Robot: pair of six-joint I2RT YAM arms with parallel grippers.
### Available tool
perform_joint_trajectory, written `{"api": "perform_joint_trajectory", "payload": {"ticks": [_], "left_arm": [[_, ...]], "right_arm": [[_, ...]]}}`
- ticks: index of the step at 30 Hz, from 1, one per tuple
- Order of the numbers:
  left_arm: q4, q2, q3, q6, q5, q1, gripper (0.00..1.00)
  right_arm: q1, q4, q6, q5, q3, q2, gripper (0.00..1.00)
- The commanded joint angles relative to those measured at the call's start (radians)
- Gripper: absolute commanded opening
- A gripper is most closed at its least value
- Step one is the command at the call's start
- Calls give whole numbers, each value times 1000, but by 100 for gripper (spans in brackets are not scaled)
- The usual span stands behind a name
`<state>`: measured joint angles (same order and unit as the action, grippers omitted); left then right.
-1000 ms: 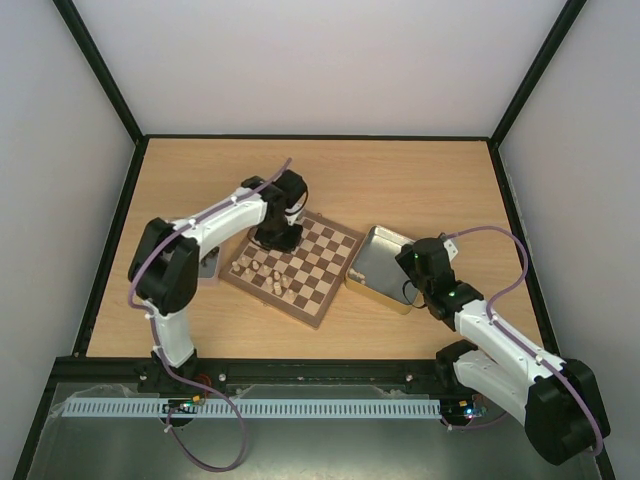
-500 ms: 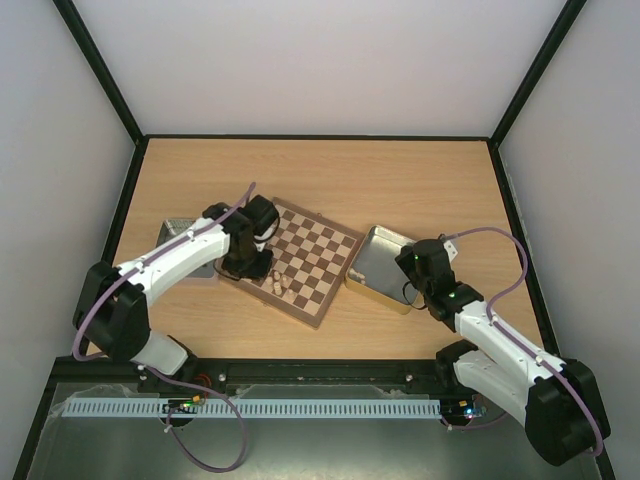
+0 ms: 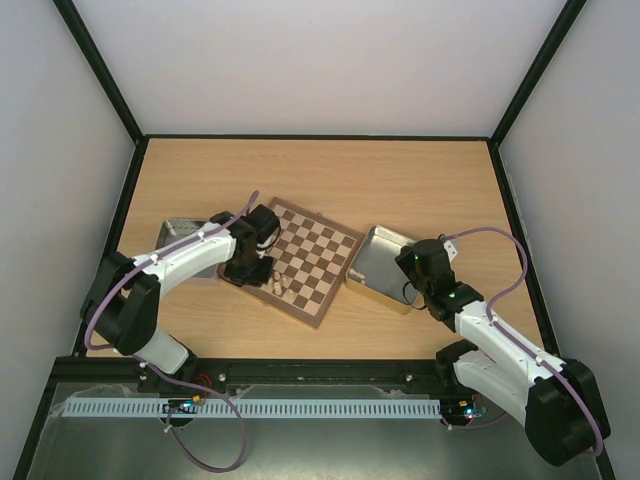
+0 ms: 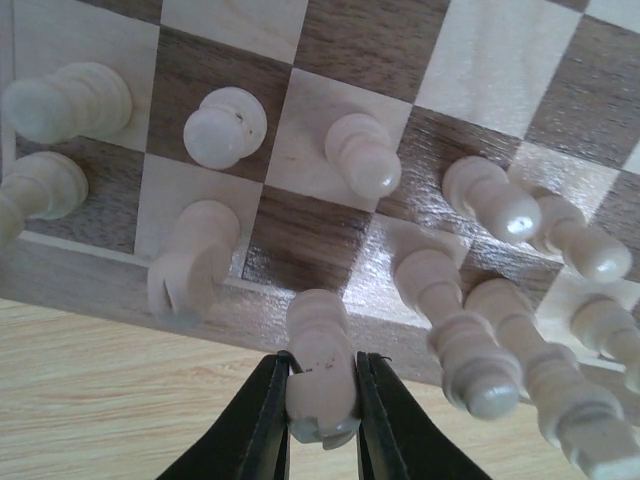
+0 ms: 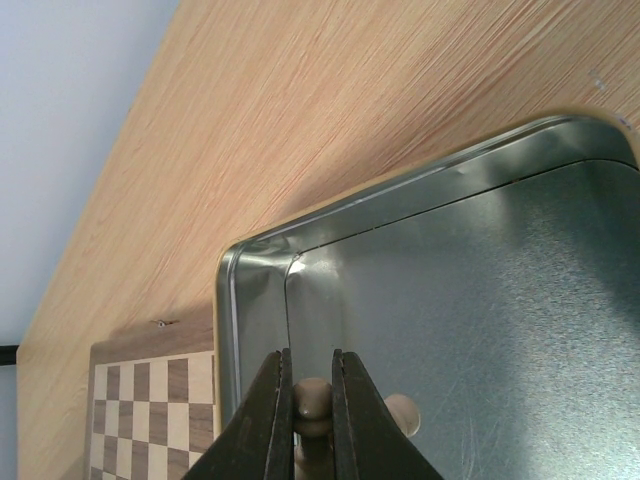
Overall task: Set up the chess pieces on the board
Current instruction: Place the chess piece on the chessboard, then pick up the chess piece from the chessboard.
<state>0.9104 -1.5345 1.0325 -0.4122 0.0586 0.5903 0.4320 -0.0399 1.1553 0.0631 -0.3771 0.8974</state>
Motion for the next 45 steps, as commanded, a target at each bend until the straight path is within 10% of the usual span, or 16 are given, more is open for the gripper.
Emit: {"api": "perform_joint_trajectory", "payload": {"ticks": [1, 30, 45], "left_arm": [[-39, -24, -18, -10, -21, -9, 15], [-60, 0, -15, -14, -10, -35, 30], [-87, -6, -30, -13, -32, -36, 19]], "right_arm": [[-3, -4, -8, 28, 1, -14, 2], [-2, -2, -8, 26, 2, -14, 2], [-3, -6, -8, 24, 6, -21, 2]]}}
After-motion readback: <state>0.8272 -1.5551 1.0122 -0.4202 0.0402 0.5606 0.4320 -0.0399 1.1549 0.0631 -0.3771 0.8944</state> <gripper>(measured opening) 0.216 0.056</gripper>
